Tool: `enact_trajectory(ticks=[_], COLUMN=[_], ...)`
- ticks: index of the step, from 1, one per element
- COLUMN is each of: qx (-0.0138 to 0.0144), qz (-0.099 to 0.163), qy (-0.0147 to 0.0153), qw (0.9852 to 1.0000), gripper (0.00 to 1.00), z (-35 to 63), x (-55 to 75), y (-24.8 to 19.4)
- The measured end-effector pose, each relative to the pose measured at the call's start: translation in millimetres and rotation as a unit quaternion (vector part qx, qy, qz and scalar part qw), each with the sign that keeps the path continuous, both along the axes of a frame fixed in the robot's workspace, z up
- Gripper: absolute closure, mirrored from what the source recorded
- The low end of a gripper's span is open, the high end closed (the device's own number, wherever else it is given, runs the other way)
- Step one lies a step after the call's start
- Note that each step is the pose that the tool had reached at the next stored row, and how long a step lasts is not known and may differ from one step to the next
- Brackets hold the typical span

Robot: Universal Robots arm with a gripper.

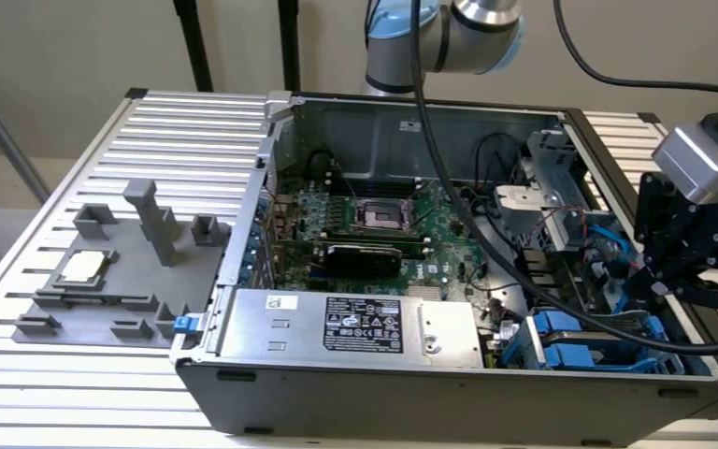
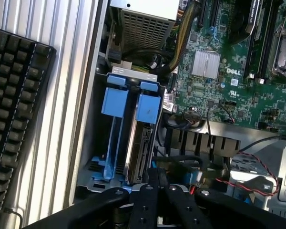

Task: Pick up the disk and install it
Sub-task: 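Insert the first disk wire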

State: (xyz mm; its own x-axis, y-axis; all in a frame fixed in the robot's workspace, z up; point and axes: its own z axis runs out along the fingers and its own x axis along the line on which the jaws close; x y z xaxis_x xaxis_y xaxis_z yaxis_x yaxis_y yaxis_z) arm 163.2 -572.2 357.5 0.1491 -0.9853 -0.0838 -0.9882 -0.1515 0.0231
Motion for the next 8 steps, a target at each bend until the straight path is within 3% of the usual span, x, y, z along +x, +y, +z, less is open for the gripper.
enact_trajectory(ticks=[3,8], qx=[0.0051,0.0212], qz=[0.004,0.010], qy=[-0.0010,-0.0014], qw=[1.0000,0.9997], gripper=[0.89,0.88], z=[-3.5,-6.0], x=[-0.1,-0.9], y=[3.0,6.1])
